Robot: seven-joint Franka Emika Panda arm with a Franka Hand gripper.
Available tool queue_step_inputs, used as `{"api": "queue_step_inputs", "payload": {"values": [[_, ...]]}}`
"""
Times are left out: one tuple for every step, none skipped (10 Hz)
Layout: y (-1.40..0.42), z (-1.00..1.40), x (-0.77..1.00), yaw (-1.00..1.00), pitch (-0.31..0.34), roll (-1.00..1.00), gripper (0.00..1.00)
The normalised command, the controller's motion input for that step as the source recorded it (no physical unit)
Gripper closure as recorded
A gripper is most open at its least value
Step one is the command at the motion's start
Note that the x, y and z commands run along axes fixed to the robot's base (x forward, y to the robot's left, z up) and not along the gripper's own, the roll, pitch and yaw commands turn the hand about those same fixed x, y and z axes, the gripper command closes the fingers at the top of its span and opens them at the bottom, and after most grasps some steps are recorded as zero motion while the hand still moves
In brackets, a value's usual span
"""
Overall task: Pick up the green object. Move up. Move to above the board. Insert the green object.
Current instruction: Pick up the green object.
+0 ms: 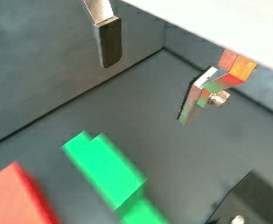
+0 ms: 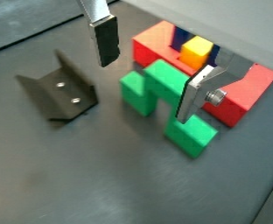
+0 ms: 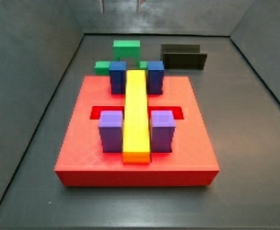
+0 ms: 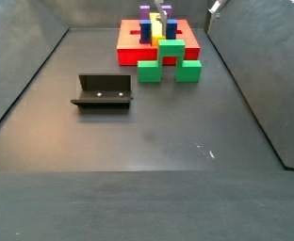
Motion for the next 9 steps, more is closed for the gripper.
{"api": "queue_step_inputs", "payload": {"values": [[-0.46, -0.23, 0.21, -0.04, 0.000, 0.00, 0.00], [-0.25, -0.23, 0.35, -0.10, 0.000, -0.02, 0.00], [-0.23, -0.23, 0.35, -0.07, 0.000, -0.02, 0.00], [-0.22, -0.19, 0.36, -0.07, 0.000, 0.00, 0.00], [-0.26, -0.17, 0.35, -0.05, 0.003, 0.00, 0.00], [-0.36, -0.31, 0.07, 0.00, 0.000, 0.07, 0.00], [-0.35, -0.21, -0.05, 0.00, 0.000, 0.13, 0.00], [-0.25, -0.13, -0.09, 0.00, 0.000, 0.08, 0.00], [-0.11, -0.10, -0.02, 0.00, 0.000, 0.06, 0.00]]}}
